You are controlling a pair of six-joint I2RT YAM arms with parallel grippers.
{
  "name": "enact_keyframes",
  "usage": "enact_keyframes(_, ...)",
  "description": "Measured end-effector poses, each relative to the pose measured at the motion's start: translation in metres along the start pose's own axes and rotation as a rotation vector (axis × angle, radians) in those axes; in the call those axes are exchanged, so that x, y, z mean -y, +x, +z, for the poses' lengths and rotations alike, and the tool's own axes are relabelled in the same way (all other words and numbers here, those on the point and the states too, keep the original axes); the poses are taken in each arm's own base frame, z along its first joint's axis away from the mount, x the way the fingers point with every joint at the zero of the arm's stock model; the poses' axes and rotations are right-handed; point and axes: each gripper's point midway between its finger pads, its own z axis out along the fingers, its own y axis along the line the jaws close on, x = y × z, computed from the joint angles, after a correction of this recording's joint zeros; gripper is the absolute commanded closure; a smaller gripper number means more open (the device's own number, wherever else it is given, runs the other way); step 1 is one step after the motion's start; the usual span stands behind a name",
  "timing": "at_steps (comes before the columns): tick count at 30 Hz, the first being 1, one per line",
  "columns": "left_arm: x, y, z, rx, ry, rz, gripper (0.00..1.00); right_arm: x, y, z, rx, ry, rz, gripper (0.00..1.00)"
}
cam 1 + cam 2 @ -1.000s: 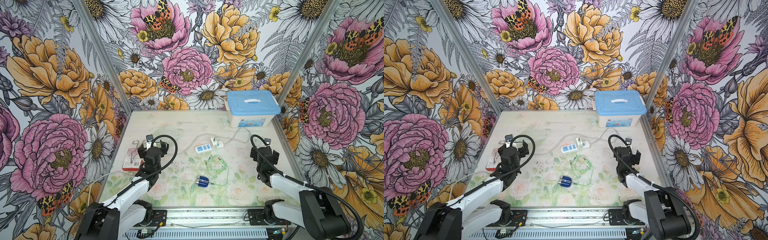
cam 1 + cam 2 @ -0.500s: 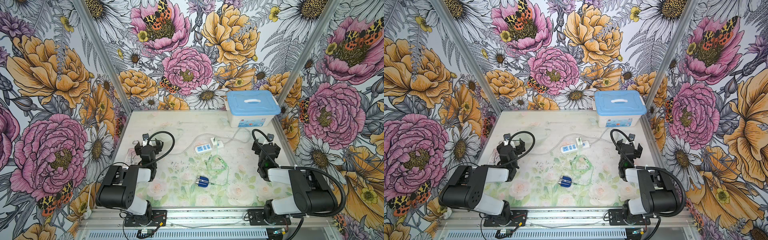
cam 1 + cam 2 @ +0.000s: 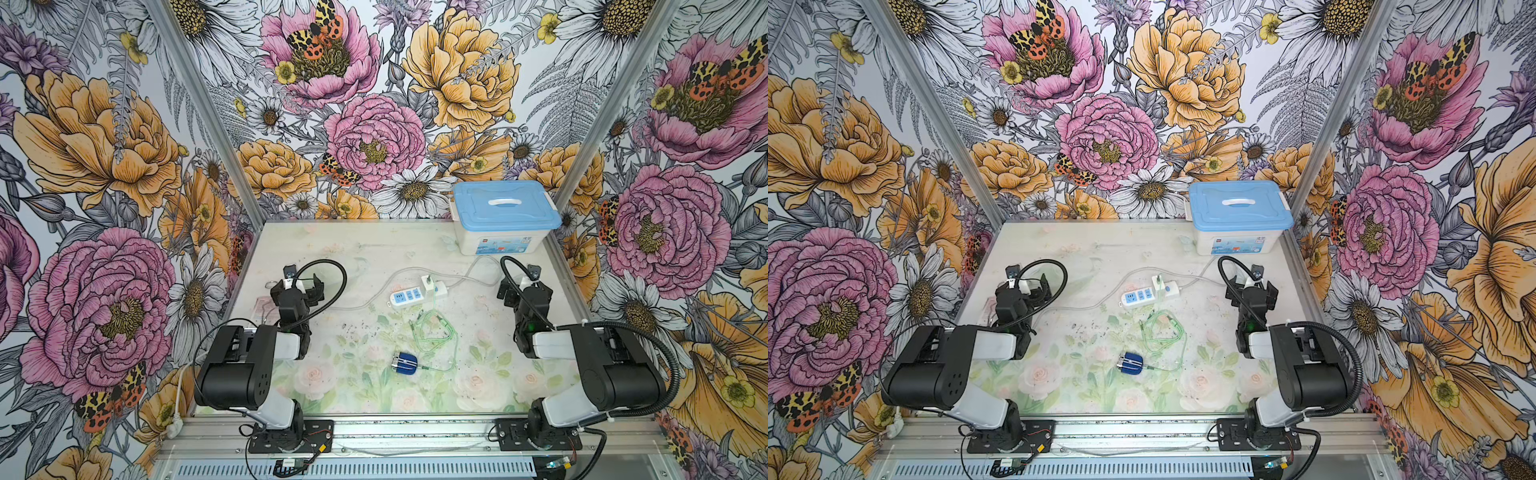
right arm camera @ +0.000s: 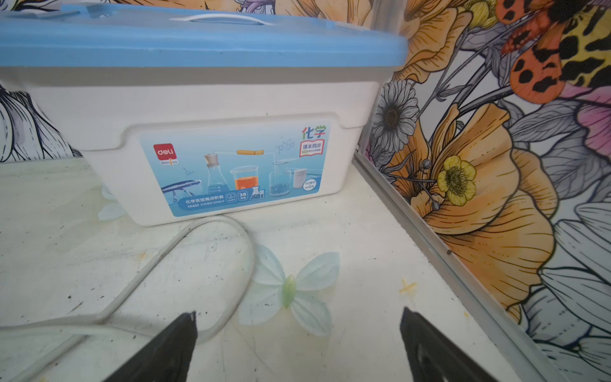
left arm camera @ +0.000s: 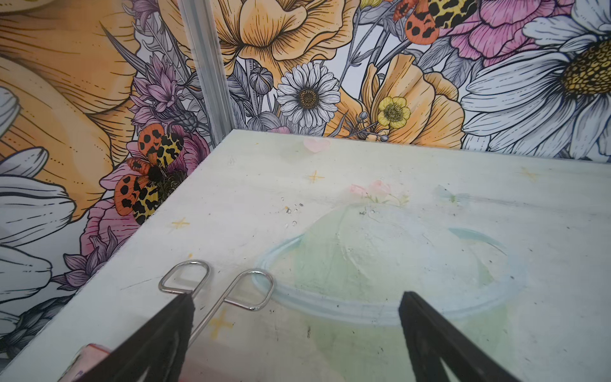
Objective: Charge the electric shaver
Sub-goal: Reset both arms
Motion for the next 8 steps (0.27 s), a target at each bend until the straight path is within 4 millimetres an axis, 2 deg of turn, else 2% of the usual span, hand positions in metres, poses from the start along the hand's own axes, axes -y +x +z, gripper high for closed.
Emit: enact_keyframes(8,0.0013,0.0001,0.0000,0.000,0.008,-0.010,0.01,0.0015,-0.0047,0.0003,0.019,0.003,0.008,0.00)
